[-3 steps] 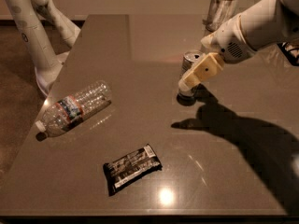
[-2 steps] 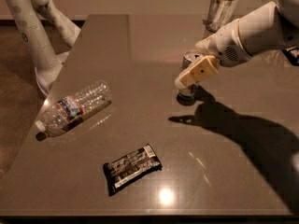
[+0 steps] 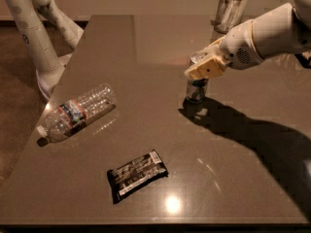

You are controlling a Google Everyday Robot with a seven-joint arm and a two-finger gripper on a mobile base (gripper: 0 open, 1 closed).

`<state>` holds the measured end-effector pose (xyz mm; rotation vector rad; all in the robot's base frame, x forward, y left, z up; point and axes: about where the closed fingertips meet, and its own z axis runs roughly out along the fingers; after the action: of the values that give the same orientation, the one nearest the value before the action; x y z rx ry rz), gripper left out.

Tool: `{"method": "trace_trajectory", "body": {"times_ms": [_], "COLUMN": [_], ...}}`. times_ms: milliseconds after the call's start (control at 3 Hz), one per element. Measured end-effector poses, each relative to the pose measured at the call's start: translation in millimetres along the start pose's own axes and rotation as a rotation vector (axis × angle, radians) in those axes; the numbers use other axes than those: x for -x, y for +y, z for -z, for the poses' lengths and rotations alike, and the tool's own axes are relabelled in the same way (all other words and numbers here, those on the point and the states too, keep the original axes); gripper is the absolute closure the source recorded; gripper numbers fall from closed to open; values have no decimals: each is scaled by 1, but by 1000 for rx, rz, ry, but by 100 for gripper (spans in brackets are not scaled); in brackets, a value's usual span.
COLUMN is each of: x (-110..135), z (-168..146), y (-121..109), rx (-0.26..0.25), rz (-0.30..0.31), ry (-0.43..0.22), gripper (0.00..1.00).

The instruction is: Knock redbull can over

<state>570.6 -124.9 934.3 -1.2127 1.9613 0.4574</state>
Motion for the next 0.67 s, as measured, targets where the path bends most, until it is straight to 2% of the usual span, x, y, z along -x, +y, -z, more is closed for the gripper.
{"method": "trace_trajectory", "body": {"times_ms": [333, 667], "x": [14, 28], "z": [13, 27], "y": [8, 18], "rx": [15, 37], "rz": [40, 78], "ry": [9, 118], "gripper": [81, 100]}}
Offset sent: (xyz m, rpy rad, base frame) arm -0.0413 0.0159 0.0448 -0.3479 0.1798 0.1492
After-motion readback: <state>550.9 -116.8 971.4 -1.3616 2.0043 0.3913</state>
